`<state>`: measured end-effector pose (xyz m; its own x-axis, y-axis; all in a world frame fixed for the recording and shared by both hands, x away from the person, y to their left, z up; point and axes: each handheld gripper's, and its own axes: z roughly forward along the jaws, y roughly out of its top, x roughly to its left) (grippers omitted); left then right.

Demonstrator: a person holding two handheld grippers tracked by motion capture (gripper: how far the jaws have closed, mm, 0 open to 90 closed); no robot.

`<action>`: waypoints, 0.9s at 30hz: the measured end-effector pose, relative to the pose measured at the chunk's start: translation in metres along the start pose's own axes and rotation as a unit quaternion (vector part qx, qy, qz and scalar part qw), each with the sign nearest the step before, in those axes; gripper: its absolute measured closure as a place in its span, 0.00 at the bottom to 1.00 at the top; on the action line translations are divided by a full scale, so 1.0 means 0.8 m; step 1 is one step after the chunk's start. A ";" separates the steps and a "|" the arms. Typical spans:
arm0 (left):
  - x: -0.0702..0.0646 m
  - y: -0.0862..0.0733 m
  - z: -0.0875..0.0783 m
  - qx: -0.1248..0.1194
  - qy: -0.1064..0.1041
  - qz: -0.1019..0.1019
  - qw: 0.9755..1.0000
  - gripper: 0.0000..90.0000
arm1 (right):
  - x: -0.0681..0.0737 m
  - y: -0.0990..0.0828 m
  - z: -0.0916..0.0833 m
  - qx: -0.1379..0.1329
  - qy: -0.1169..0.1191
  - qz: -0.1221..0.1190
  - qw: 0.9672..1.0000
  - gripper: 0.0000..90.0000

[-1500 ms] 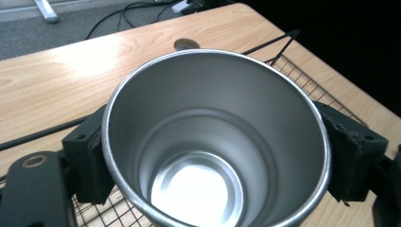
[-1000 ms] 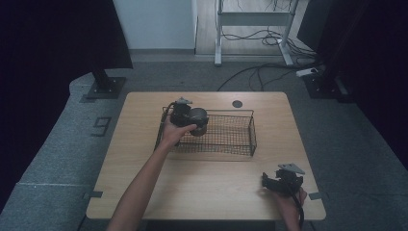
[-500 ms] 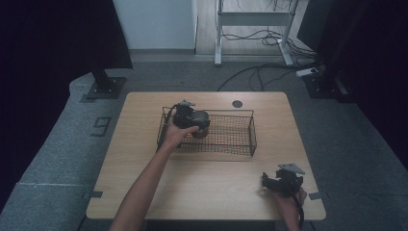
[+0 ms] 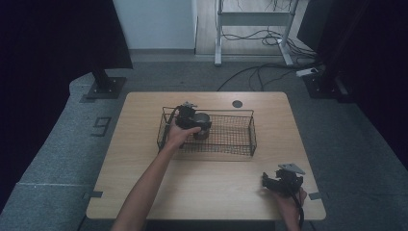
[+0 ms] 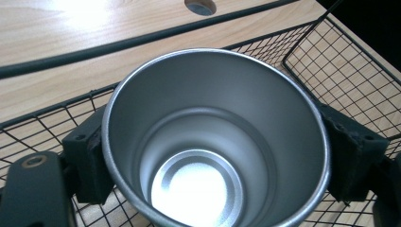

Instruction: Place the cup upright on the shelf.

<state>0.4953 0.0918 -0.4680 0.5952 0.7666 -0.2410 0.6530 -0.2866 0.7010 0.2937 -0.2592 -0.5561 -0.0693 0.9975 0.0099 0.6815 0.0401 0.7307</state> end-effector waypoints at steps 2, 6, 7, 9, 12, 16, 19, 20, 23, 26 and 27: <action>0.001 -0.001 0.003 0.008 0.003 -0.001 1.000 0.16 | 0.000 0.000 0.000 0.000 0.000 0.000 1.000 0.08; 0.001 -0.003 0.007 0.016 0.012 0.001 1.000 0.16 | 0.000 0.000 0.000 0.000 0.000 0.000 1.000 0.08; 0.001 -0.003 0.008 0.016 0.012 0.001 1.000 0.16 | 0.000 0.000 0.000 0.000 0.000 0.000 1.000 0.08; 0.000 -0.004 0.008 0.018 0.012 0.002 1.000 0.16 | 0.000 0.000 0.000 0.000 0.000 0.000 1.000 0.08; -0.001 -0.004 0.010 0.024 0.019 0.005 1.000 0.16 | 0.000 0.000 0.000 0.000 0.000 0.000 1.000 0.08; -0.001 -0.006 0.015 0.035 0.028 -0.002 0.999 0.16 | 0.000 0.000 0.000 0.000 0.000 0.000 1.000 0.08; -0.001 -0.007 0.017 0.038 0.027 -0.008 0.999 0.16 | 0.000 0.000 0.000 0.000 0.000 0.000 1.000 0.08; -0.001 -0.007 0.018 0.040 0.027 -0.008 0.999 0.16 | 0.000 0.000 0.000 0.000 0.000 0.000 1.000 0.08; -0.002 -0.007 0.019 0.045 0.029 -0.003 0.999 0.16 | 0.000 0.000 0.000 0.000 0.000 0.000 1.000 0.08; -0.001 -0.007 0.020 0.051 0.027 -0.005 0.998 0.16 | 0.000 0.000 0.000 0.000 0.000 0.000 1.000 0.08; 0.000 -0.008 0.021 0.057 0.025 -0.006 0.998 0.15 | 0.000 0.000 0.000 0.000 0.000 0.000 1.000 0.08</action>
<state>0.4987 0.0839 -0.4834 0.5650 0.7974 -0.2119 0.7104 -0.3396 0.6164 0.2937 -0.2593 -0.5561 -0.0689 0.9976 0.0098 0.6812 0.0398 0.7310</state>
